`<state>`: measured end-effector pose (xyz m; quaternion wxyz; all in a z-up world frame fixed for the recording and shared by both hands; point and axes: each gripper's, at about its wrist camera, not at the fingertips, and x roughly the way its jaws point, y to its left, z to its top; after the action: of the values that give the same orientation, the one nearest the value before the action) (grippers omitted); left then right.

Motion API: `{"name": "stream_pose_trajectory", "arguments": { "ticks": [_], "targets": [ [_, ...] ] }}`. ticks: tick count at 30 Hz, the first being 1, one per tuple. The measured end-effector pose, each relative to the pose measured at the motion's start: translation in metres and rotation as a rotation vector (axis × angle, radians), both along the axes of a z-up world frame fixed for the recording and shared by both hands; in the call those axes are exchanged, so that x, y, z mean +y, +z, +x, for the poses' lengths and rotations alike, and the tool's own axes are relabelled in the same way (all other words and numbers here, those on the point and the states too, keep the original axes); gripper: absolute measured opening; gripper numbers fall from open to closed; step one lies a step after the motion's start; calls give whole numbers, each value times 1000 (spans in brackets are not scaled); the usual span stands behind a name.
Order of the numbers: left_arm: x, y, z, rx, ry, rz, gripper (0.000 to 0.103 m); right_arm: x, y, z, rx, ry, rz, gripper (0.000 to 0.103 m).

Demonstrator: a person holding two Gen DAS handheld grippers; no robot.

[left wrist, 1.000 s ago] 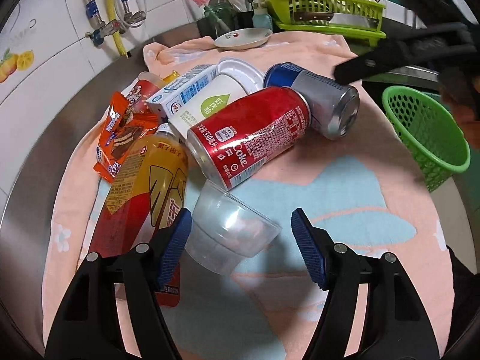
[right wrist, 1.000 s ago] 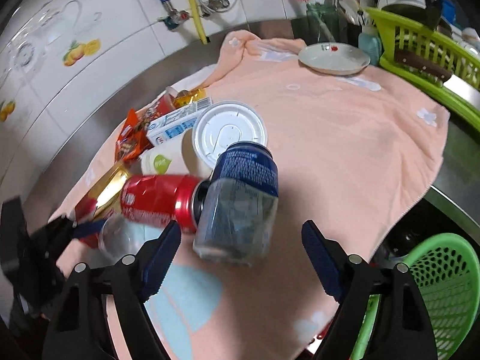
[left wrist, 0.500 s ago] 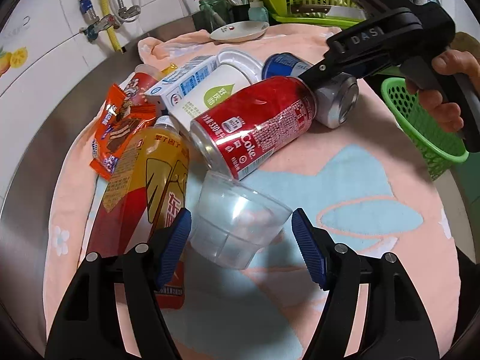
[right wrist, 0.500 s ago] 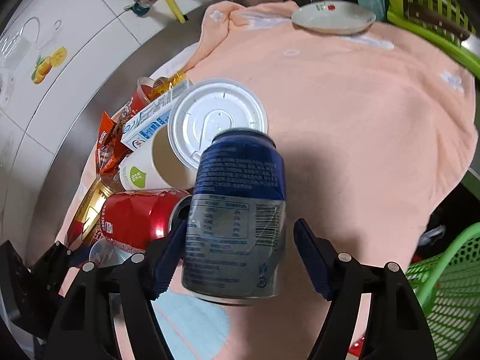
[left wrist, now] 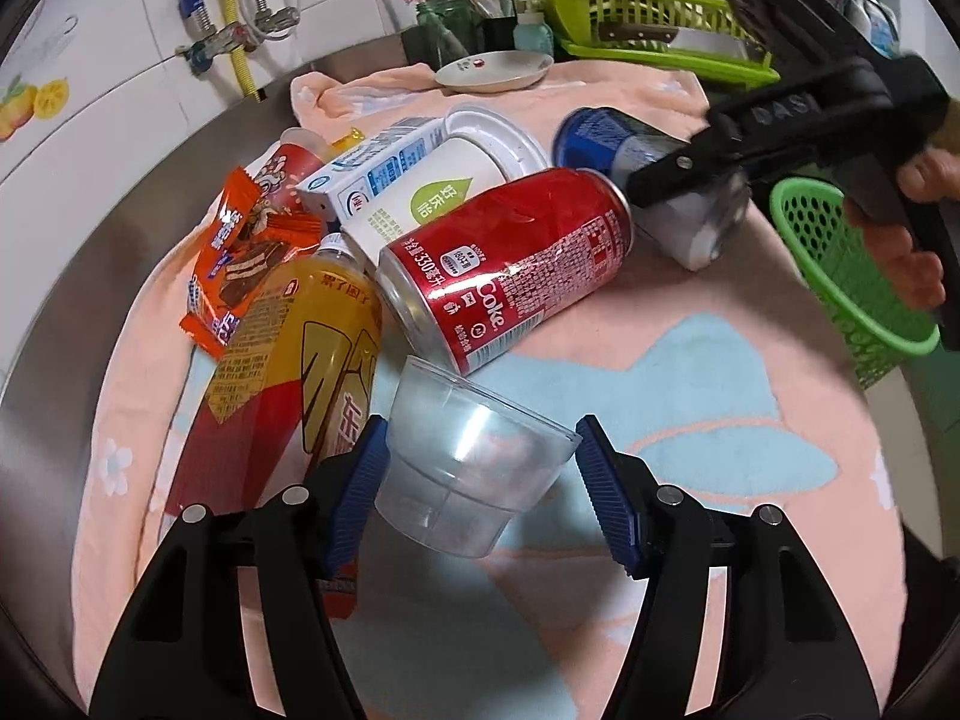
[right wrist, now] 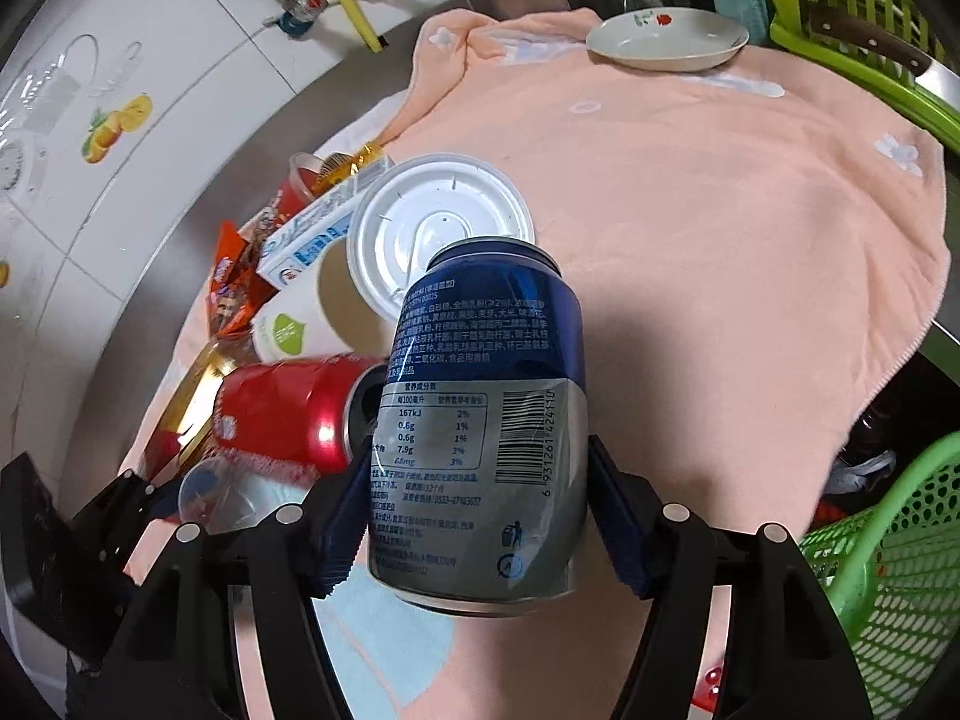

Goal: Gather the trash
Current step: 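Drop the blue can and clear cup into the green basket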

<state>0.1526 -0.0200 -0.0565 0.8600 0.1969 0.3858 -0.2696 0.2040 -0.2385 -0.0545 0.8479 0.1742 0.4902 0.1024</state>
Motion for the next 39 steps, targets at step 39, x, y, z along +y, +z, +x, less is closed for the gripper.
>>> {"name": "stream_pose_trajectory", "arguments": {
  "ticks": [39],
  "targets": [
    [-246,43,-100,88,-299,-196,63,-220,-42,-217,-17,-403,-249,70]
  ]
}}
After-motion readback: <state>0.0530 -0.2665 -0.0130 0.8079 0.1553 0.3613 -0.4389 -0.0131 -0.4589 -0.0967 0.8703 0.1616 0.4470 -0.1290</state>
